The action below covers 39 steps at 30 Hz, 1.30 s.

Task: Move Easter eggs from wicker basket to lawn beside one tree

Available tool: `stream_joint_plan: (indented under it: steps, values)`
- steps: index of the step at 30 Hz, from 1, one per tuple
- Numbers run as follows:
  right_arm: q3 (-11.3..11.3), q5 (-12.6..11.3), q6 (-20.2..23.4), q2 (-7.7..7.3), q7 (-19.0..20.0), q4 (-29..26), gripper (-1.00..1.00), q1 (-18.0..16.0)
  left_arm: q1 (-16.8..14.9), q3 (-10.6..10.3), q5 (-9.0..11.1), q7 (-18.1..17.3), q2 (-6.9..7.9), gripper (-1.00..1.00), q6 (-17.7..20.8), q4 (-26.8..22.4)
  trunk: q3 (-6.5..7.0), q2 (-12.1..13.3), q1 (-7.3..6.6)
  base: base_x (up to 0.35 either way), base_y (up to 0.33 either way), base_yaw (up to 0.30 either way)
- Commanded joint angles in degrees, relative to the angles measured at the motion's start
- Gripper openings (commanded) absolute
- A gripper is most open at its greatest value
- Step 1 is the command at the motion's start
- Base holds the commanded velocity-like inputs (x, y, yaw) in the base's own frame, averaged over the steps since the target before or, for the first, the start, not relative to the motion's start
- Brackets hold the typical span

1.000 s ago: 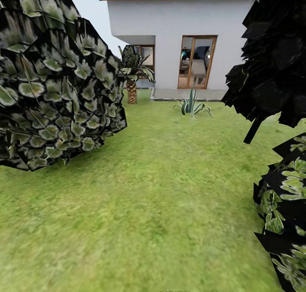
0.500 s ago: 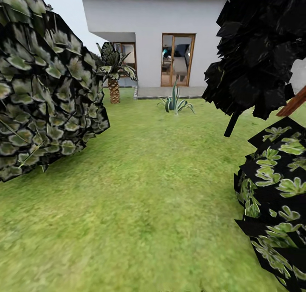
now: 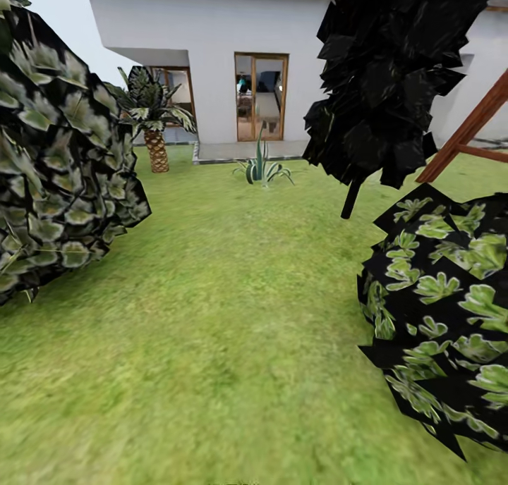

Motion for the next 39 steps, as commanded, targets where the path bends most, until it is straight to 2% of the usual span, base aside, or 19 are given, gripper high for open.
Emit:
stream_joint_plan:
  steps: [1,20,39]
  values:
    - [-0.10,-0.03,-0.12,0.01,0.04,-0.06,1.00,0.02,-0.02,-0.03,-0.03,0.03,0.01,1.00,-0.18,0.04,-0.05,-0.02,-0.01,-0.108,0.000,-0.276]
    - [-0.09,-0.03,-0.14,0.01,0.04,0.00,1.00,0.02,-0.02,0.00,-0.03,0.03,0.01,1.00,-0.37,0.04,-0.07,-0.02,-0.01,-0.122,0.000,-0.282]
    - [-0.09,-0.03,-0.14,0.01,0.04,-0.01,1.00,0.02,-0.02,0.01,-0.03,0.03,0.01,1.00,-1.10,0.04,-0.07,-0.02,-0.01,-0.014,0.000,-0.287]
